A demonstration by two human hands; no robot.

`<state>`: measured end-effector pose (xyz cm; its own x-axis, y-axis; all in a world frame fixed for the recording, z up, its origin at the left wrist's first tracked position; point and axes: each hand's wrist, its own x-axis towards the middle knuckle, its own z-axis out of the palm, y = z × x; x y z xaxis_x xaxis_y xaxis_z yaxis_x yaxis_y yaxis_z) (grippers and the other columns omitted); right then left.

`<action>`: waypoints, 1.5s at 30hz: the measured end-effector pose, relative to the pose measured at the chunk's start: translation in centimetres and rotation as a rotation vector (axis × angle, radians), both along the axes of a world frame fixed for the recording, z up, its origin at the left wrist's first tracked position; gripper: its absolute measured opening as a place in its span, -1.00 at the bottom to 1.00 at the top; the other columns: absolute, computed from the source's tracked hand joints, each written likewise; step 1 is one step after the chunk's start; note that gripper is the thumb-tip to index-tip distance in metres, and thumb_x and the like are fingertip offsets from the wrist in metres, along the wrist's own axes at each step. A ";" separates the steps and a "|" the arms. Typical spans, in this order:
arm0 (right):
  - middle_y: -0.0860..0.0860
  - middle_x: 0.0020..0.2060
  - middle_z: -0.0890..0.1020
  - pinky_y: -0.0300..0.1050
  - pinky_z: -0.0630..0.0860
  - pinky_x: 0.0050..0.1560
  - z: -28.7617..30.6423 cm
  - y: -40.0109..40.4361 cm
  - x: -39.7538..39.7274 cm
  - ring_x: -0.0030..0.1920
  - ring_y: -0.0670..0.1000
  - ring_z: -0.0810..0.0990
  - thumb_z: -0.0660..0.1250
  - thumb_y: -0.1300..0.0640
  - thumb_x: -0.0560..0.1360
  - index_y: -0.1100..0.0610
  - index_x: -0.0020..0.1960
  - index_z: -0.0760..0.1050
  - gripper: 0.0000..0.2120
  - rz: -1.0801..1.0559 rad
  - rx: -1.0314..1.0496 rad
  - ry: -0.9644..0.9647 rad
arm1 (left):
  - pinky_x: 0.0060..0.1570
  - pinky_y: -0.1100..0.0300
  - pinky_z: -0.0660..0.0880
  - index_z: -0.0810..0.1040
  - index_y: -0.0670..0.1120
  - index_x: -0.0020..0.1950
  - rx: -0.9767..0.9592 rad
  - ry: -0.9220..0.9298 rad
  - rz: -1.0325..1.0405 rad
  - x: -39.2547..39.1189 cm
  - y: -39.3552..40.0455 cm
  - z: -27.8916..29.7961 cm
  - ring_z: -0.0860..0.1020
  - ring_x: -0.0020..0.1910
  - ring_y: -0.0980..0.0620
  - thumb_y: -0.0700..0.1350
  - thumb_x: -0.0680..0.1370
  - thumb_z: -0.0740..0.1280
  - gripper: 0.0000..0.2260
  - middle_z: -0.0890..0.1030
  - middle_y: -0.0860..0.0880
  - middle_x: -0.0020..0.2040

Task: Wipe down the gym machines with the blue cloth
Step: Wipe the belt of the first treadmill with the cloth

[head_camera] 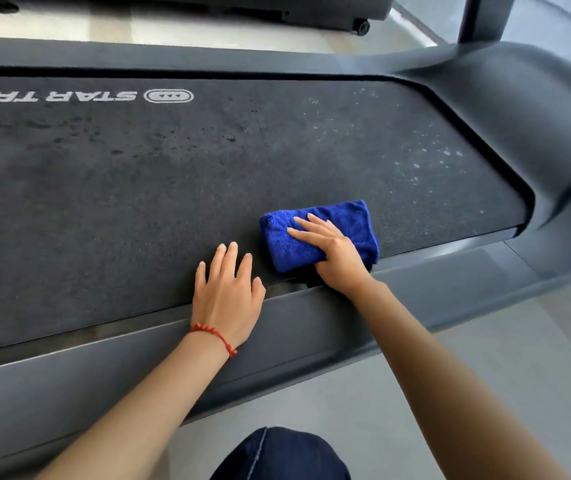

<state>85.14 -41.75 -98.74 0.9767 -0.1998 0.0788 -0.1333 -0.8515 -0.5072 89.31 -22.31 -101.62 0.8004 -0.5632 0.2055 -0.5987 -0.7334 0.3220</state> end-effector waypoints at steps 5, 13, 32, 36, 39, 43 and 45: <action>0.01 0.40 0.34 -0.20 -0.12 0.44 0.2 -0.9 -0.4 0.47 0.05 0.15 0.12 0.54 0.25 0.08 0.35 0.40 -0.27 0.097 0.000 0.026 | -0.02 -0.26 0.47 0.59 -0.31 0.09 0.000 -0.076 -0.032 0.1 -0.5 0.1 0.51 0.16 -0.31 -0.21 0.40 0.42 -0.70 0.54 -0.33 0.15; -0.02 0.42 0.31 -0.15 -0.10 0.46 -0.2 -3.7 -1.2 0.48 0.04 0.12 0.11 0.53 0.26 0.03 0.36 0.38 -0.24 0.171 -0.023 0.010 | 0.03 -0.25 0.44 0.56 -0.31 0.14 -0.011 -0.047 0.032 -0.5 -3.5 0.4 0.48 0.19 -0.32 -0.14 0.45 0.27 -0.65 0.53 -0.34 0.17; -0.09 0.43 0.28 -0.21 -0.09 0.44 -0.8 -13.6 -3.3 0.48 -0.02 0.10 0.12 0.46 0.39 -0.03 0.37 0.36 -0.35 0.169 -0.009 -0.052 | 0.35 -0.09 0.15 0.39 -0.19 0.38 0.131 0.076 0.190 -4.2 -14.0 1.5 0.20 0.44 -0.13 -0.03 0.60 0.16 -0.60 0.32 -0.18 0.42; -0.05 0.44 0.26 -0.09 -0.05 0.48 -1.1 -13.5 -3.6 0.48 0.04 0.09 0.13 0.43 0.42 -0.01 0.40 0.32 -0.38 0.162 -0.054 -0.084 | 0.33 -0.11 0.18 0.43 -0.20 0.35 0.122 0.104 0.229 -5.2 -15.4 1.5 0.24 0.42 -0.16 0.04 0.51 0.05 -0.48 0.35 -0.21 0.40; -0.02 0.44 0.27 -0.04 -0.07 0.48 -1.2 -13.6 -3.6 0.48 0.08 0.09 0.15 0.44 0.42 0.02 0.41 0.31 -0.38 0.129 -0.073 -0.101 | 0.27 -0.19 0.25 0.47 -0.24 0.30 0.122 0.105 0.258 -5.4 -15.7 1.7 0.31 0.37 -0.23 -0.05 0.53 0.15 -0.58 0.37 -0.26 0.37; 0.01 0.43 0.30 -0.05 -0.08 0.46 -1.4 -13.3 -3.7 0.47 0.12 0.12 0.17 0.46 0.40 0.04 0.39 0.34 -0.37 0.114 -0.076 -0.122 | 0.23 -0.21 0.29 0.49 -0.24 0.28 0.116 0.102 0.244 -5.5 -15.5 1.7 0.36 0.33 -0.24 0.01 0.52 0.02 -0.50 0.40 -0.27 0.35; 0.02 0.43 0.30 -0.06 -0.10 0.45 -1.4 -13.3 -3.6 0.48 0.13 0.12 0.17 0.47 0.40 0.05 0.40 0.33 -0.37 0.112 -0.077 -0.116 | 0.28 -0.18 0.24 0.47 -0.23 0.31 0.112 0.122 0.239 -5.6 -15.7 1.8 0.33 0.37 -0.22 -0.02 0.54 0.09 -0.55 0.38 -0.25 0.37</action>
<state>81.53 -55.09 -100.18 0.9759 -0.0789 0.2033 0.0206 -0.8948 -0.4459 83.73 -37.96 -99.82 0.9282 -0.3690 0.0467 -0.3662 -0.8843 0.2897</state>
